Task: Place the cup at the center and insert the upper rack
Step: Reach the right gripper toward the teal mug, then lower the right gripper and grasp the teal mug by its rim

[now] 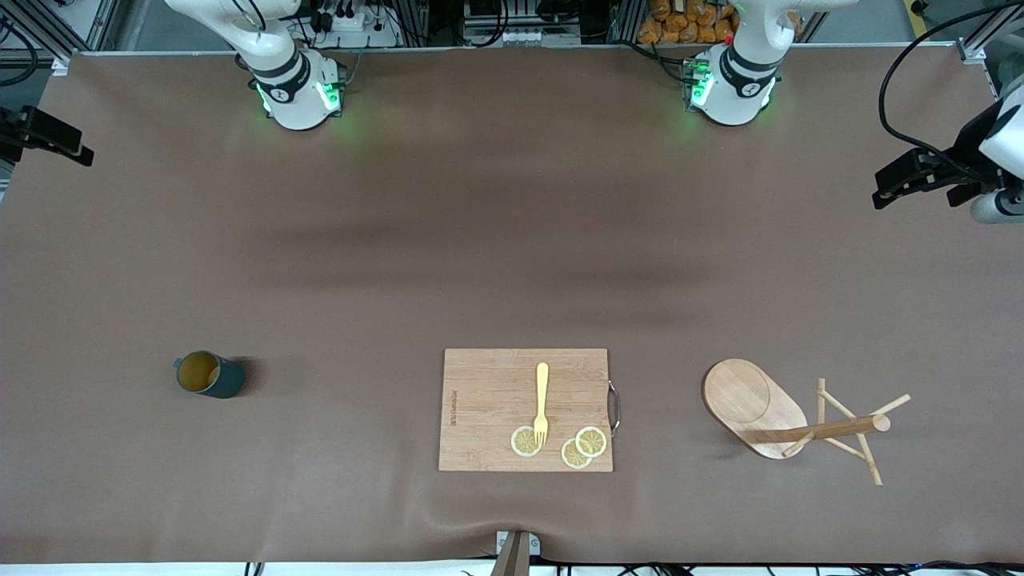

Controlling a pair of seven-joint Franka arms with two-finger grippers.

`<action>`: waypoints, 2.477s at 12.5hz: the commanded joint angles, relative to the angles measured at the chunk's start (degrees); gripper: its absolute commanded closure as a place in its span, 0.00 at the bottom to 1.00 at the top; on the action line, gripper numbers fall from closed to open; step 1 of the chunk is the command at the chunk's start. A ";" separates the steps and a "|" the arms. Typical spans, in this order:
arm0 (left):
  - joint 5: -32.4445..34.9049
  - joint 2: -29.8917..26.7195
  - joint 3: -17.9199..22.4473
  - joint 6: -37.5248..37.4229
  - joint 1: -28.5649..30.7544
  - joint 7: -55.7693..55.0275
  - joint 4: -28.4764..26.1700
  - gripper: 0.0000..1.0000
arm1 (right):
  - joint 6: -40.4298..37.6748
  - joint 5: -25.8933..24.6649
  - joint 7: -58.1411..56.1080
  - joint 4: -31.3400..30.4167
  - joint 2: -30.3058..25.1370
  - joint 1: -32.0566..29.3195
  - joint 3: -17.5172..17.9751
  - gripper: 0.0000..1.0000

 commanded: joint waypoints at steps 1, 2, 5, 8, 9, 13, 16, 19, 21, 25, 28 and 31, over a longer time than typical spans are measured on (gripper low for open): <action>-0.10 -0.56 -0.11 -0.77 -0.05 -0.52 0.27 0.00 | -0.04 0.30 0.20 -0.94 -1.08 -0.58 0.28 0.00; -0.10 -0.38 -0.11 -0.77 -0.14 -0.52 0.36 0.00 | -0.03 0.30 0.20 -0.94 -1.08 -0.58 0.28 0.00; -0.10 -0.29 -0.11 -0.77 -0.14 -0.52 0.45 0.00 | 0.06 0.30 0.11 -1.28 -0.90 -0.49 0.28 0.00; -0.19 -0.38 -0.02 -0.68 0.04 -0.43 0.45 0.00 | 0.84 0.21 -3.73 -3.65 -0.99 -0.84 0.28 0.00; -0.19 -0.47 -0.02 -0.77 0.30 -0.34 0.45 0.00 | 1.63 0.04 -5.50 -4.18 -0.81 -1.02 0.20 0.00; -0.62 0.05 -0.02 -0.16 -0.22 -0.52 0.53 0.00 | 5.75 -0.49 -11.39 -8.12 0.07 -2.69 0.11 0.00; -0.63 0.23 -0.72 0.81 -1.19 -1.75 0.45 0.00 | 10.93 -0.58 -14.11 -14.01 -0.11 -3.56 0.11 0.00; -0.63 0.23 -1.34 0.90 -1.20 -1.75 0.36 0.00 | 21.37 -0.58 -17.89 -22.00 -0.11 -4.71 0.02 0.00; -0.71 0.23 -1.34 0.90 -1.02 -1.31 0.36 0.00 | 28.58 -0.58 -24.89 -25.80 1.11 -6.90 0.02 0.00; -0.80 0.15 -1.34 0.90 -0.76 -0.79 0.10 0.00 | 37.13 -0.49 -35.64 -21.17 10.94 -6.47 0.11 0.00; -0.71 -0.21 -1.34 0.99 -1.02 -0.17 -0.17 0.00 | 37.67 -0.58 -36.80 -12.91 19.29 -2.88 0.20 0.00; -0.71 -0.12 -1.34 1.08 -0.84 -0.17 -0.17 0.00 | 38.72 -0.32 -36.89 -7.10 28.52 -0.59 0.28 0.00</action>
